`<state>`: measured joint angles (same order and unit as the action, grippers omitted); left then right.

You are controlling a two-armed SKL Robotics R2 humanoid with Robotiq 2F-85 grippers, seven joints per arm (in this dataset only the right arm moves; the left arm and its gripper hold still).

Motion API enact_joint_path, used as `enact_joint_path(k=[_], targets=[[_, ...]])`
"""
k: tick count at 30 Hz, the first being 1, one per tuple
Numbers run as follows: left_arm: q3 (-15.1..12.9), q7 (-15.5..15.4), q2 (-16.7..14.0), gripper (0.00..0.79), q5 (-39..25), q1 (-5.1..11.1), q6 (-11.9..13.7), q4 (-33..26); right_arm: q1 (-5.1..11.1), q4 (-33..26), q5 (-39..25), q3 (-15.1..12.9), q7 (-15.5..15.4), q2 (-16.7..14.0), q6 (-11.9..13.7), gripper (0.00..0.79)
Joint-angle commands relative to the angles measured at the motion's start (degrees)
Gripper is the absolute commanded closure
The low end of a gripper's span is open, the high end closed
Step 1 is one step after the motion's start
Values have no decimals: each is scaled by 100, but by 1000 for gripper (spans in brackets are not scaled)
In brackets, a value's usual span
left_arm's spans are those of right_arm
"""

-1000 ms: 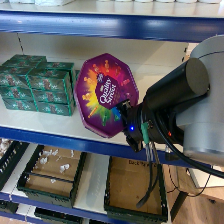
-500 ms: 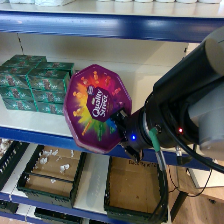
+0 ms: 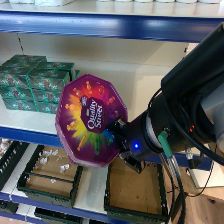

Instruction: Pick up Quality Street box

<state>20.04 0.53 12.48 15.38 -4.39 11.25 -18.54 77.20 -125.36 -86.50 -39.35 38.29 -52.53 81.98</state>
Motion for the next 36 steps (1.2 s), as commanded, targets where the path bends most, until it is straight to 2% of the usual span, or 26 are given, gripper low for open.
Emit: enact_joint_path(k=[1, 14, 28, 36], targets=[[0, 0, 0, 785, 0, 0, 0, 0, -4, 2, -159, 31, -116, -42, -22, 785], [0, 0, 0, 785, 0, 0, 0, 0, -101, 3, -786, 41, -1173, -197, -93, 785], [0, 0, 0, 785, 0, 0, 0, 0, -236, 3, -1103, -65, -2235, -406, -186, 785], [0, 0, 0, 785, 0, 0, 0, 0, -221, 3, -1106, -193, -2442, -504, -258, 785]])
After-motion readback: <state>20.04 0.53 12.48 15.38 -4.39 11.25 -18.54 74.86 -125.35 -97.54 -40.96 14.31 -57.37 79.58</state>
